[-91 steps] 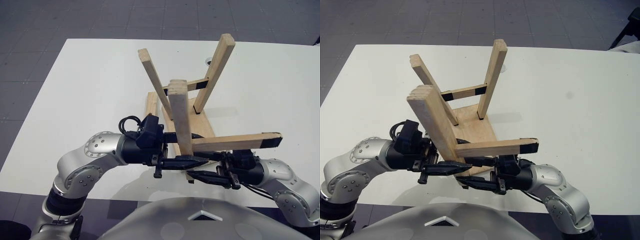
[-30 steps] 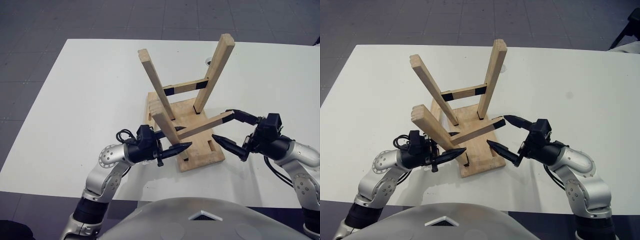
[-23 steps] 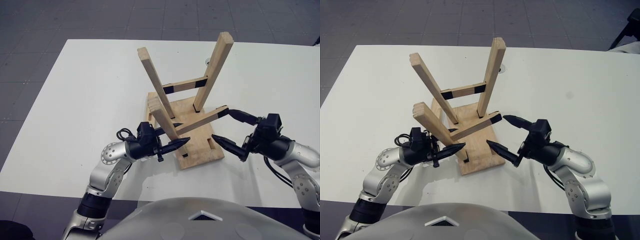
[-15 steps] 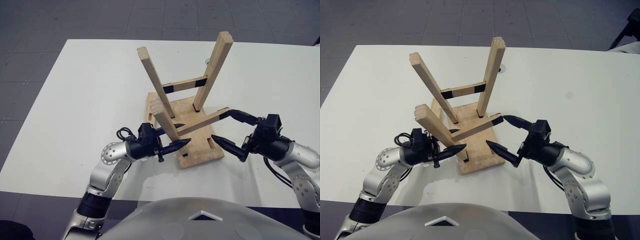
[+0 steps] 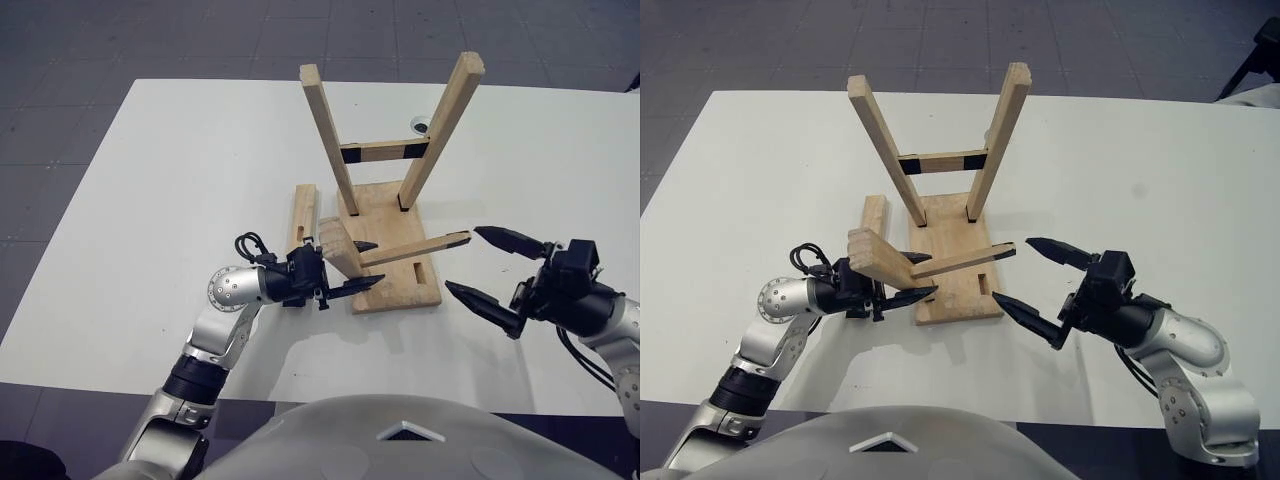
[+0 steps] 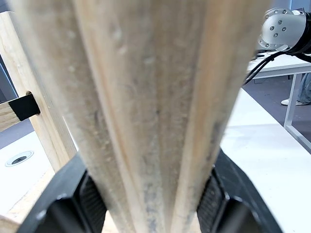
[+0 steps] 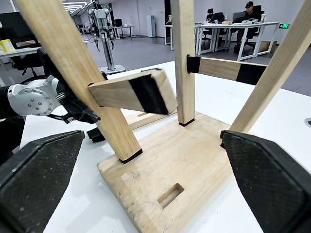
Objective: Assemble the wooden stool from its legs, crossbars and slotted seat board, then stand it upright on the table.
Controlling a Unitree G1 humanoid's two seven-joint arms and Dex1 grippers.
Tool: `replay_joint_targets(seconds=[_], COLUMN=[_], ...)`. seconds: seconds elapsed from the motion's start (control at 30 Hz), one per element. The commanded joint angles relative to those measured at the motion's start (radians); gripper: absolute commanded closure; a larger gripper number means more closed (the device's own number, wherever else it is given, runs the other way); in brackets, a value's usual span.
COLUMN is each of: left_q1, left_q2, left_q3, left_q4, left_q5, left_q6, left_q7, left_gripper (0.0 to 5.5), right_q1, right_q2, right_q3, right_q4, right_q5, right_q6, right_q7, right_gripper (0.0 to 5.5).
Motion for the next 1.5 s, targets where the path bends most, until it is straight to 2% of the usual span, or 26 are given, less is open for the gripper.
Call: replay_joint_targets(seconds=[0.03, 0.17, 0.3, 0.37, 0.63, 0.83, 1.1, 1.27, 1.5], left_q1=[0.030, 0.020, 0.014, 0.003, -0.020, -0.026, -0.023, -0.044, -0.076], left_q2=[0.033, 0.062, 0.078, 0.095, 0.094, 0.090, 0.140, 0.232, 0.301], left_q3=[-0.003, -0.012, -0.013, -0.018, -0.053, -0.092, -0.141, -0.192, -0.227], left_q4=[0.070, 0.075, 0.092, 0.117, 0.272, 0.354, 0.310, 0.203, 0.146], left_q5=[0.039, 0.027, 0.001, -0.021, 0.076, 0.099, 0.103, 0.040, 0.031], left_q6=[0.056, 0.038, -0.005, -0.015, -0.189, -0.195, -0.081, 0.169, 0.359], left_q7=[-0.006, -0.068, -0.151, -0.213, -0.244, -0.213, -0.202, -0.260, -0.254], left_gripper=[3.45, 3.45, 3.45, 3.45, 3.45, 3.45, 3.45, 3.45, 3.45], right_q1=[0.011, -0.047, -0.192, -0.244, -0.295, -0.308, -0.316, -0.312, -0.303], right_q2=[-0.039, -0.036, -0.036, -0.033, -0.020, 0.000, 0.004, 0.008, 0.018], right_q3=[-0.049, -0.165, -0.312, -0.348, -0.359, -0.325, -0.310, -0.301, -0.287], right_q4=[-0.007, 0.011, 0.137, 0.179, 0.205, 0.191, 0.181, 0.165, 0.140], right_q5=[0.021, 0.183, 0.383, 0.444, 0.468, 0.459, 0.459, 0.455, 0.449], right_q6=[0.000, 0.041, 0.113, 0.138, 0.175, 0.176, 0.179, 0.179, 0.171], right_q7=[0.034, 0.012, -0.149, -0.211, -0.312, -0.354, -0.381, -0.392, -0.403], right_gripper=[0.34, 0.34, 0.34, 0.34, 0.34, 0.34, 0.34, 0.34, 0.34])
